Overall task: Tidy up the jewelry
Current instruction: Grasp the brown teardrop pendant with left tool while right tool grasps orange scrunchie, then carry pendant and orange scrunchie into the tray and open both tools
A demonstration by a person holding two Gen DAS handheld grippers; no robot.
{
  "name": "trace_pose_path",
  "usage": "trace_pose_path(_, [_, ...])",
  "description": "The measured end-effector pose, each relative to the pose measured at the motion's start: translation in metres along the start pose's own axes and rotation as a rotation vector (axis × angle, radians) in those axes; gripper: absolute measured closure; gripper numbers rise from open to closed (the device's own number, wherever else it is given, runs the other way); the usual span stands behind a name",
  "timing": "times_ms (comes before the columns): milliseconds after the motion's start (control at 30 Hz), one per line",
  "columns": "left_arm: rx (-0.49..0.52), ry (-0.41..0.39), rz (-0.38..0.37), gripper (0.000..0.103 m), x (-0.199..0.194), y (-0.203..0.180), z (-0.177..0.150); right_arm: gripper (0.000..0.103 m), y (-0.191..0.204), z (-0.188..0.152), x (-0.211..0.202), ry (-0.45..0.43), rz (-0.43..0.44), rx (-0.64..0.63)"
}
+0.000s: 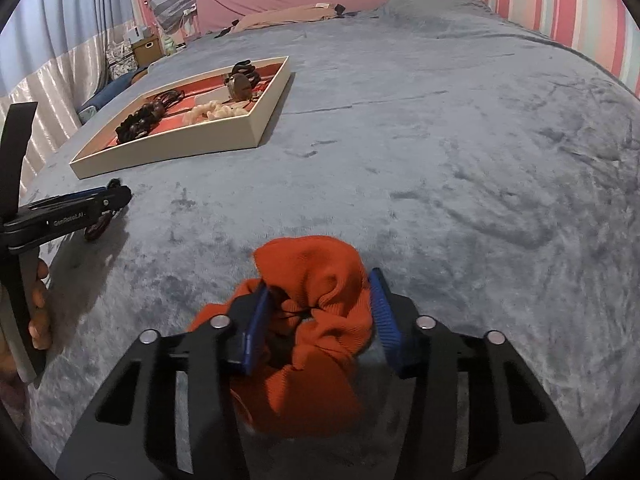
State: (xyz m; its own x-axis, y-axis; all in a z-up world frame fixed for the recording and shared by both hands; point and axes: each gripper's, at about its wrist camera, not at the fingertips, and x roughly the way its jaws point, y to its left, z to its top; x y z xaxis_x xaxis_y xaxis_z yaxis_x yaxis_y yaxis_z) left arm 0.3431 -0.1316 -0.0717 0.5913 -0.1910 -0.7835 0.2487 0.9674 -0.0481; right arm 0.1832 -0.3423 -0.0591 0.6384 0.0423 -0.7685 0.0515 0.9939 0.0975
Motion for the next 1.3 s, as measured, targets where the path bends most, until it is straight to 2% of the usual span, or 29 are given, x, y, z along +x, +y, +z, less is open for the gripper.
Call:
trace_pose_path(100, [-0.012,-0.003,-0.02,0.076,-0.001,0.003,0.0,0.073,0.002,0.001,0.0,-0.007,0.021,0.007])
trace_pose_path(233, [-0.014,-0.019,-0.05,0.077,-0.008,0.005,-0.003,0.082,0.01,0.003,-0.002,-0.021,0.013,-0.014])
trace_pose_path(500, [-0.016,-0.106,-0.098,0.078,-0.046,0.015,0.006,0.086,0.021,0.026,-0.016,-0.094,0.046,0.009])
trace_pose_path(633, [-0.018,-0.151,-0.097,0.078,-0.065,0.026,0.025,0.086,0.042,0.063,-0.022,-0.157,0.06,-0.008])
trace_pose_path(767, [-0.02,-0.178,-0.058,0.078,-0.07,0.045,0.052,0.086,0.062,0.108,-0.02,-0.212,0.064,-0.034])
trace_pose_path(933, [-0.034,-0.18,-0.004,0.078,-0.058,0.076,0.079,0.086,0.083,0.155,0.0,-0.226,0.079,-0.051])
trace_pose_path(1033, [-0.053,-0.163,0.03,0.078,-0.039,0.095,0.092,0.086,0.094,0.174,0.021,-0.201,0.078,-0.064])
trace_pose_path(1167, [-0.082,-0.118,0.05,0.078,-0.006,0.116,0.097,0.085,0.108,0.181,0.052,-0.152,0.061,-0.1])
trace_pose_path(1300, [-0.103,-0.076,0.064,0.078,0.015,0.13,0.088,0.085,0.109,0.174,0.084,-0.093,0.043,-0.092])
